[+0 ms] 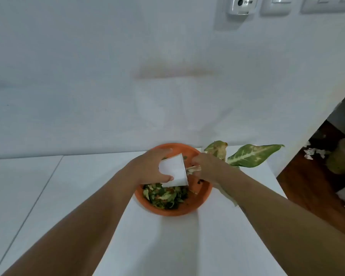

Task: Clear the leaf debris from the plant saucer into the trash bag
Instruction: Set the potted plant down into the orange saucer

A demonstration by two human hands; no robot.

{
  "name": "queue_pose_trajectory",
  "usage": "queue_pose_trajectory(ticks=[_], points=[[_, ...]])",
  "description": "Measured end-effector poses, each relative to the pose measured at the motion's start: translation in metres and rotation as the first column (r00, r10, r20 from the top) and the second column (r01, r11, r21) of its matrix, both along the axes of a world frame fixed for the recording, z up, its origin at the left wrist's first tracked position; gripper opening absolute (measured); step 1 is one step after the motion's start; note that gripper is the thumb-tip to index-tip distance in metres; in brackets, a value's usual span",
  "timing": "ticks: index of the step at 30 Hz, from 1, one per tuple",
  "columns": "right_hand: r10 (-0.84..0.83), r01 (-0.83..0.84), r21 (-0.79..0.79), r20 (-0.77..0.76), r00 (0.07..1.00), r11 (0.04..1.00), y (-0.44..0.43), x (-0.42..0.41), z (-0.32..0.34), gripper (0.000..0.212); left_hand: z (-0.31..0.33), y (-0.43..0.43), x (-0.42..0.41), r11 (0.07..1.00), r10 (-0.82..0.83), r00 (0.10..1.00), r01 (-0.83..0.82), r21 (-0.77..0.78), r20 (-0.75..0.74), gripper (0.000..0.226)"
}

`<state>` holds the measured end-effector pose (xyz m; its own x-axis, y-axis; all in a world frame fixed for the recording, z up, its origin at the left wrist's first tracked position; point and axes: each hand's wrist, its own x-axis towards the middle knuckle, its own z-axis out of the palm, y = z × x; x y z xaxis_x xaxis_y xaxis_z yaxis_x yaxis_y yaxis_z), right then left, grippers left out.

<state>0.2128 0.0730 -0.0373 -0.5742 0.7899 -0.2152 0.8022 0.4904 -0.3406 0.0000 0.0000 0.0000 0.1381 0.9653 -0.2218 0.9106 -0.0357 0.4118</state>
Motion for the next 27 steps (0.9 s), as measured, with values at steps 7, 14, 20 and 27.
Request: queue_pose_trajectory(ticks=[7,14,20,27], points=[[0.046,-0.043,0.104,-0.028,0.999,0.994,0.001,0.002,-0.006,0.036,-0.011,0.014,0.01,0.999,-0.049,0.999,0.049,0.01,-0.006,0.092],[-0.102,0.176,0.229,-0.301,0.948,0.957,-0.019,0.006,-0.015,0.013,-0.018,0.035,0.008,0.992,-0.108,0.994,0.109,-0.071,0.016,0.096],[-0.317,0.391,0.091,-0.433,0.844,0.916,-0.048,0.003,-0.033,0.018,-0.015,0.046,0.009,0.974,-0.224,0.974,0.224,0.005,-0.003,0.088],[-0.504,0.526,-0.118,-0.521,0.689,0.842,-0.056,-0.002,-0.041,0.016,-0.015,0.049,-0.005,0.98,-0.191,0.978,0.185,0.075,0.08,0.071]])
